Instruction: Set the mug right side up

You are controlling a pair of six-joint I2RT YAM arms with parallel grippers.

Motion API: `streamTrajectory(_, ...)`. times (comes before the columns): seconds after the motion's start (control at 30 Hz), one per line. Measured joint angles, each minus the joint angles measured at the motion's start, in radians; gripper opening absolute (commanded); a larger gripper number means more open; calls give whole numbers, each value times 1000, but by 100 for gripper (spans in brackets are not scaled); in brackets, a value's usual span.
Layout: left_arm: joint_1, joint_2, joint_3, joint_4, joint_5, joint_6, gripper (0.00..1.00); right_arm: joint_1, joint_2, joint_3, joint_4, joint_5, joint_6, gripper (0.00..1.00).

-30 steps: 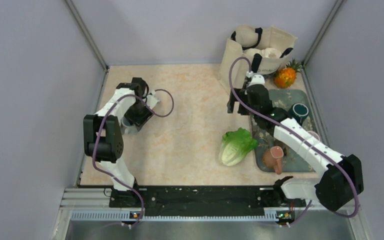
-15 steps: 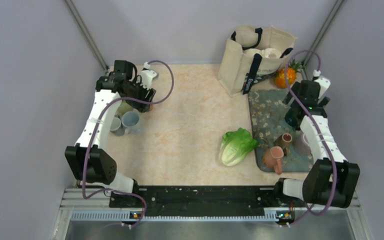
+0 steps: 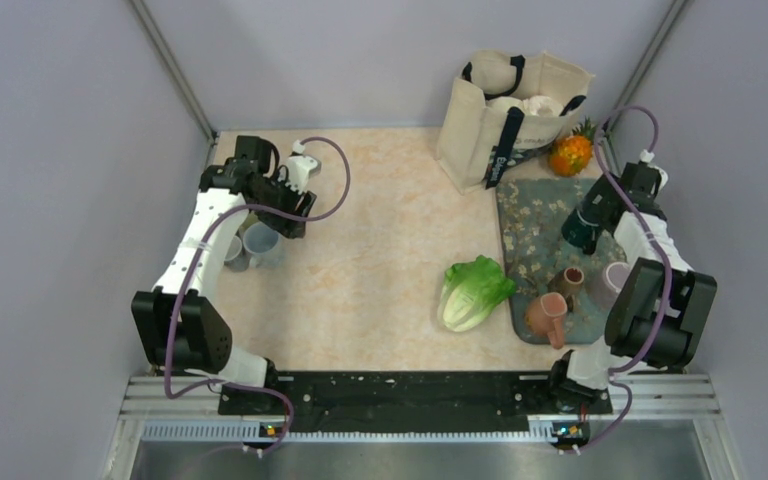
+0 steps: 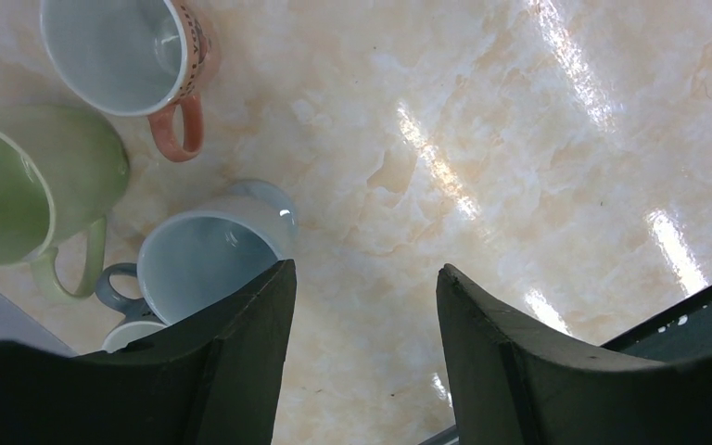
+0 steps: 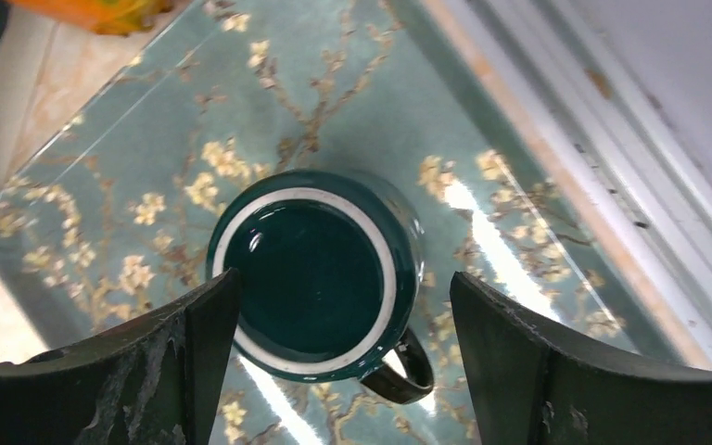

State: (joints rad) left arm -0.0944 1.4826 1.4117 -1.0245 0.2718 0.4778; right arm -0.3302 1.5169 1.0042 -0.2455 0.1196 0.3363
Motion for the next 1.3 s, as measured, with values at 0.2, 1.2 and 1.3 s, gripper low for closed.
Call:
streamTrajectory(0.2, 0, -2, 0, 7, 0, 11, 63, 64, 0, -2, 18, -71, 29, 84)
streamTrajectory(1.2, 0, -20, 0, 8, 56, 30, 63, 229, -52, -130, 40, -8, -235, 56)
streamTrajectory(1.3, 0, -20, 0, 8, 61, 30, 63, 229, -6, -130, 77, 3, -241, 48)
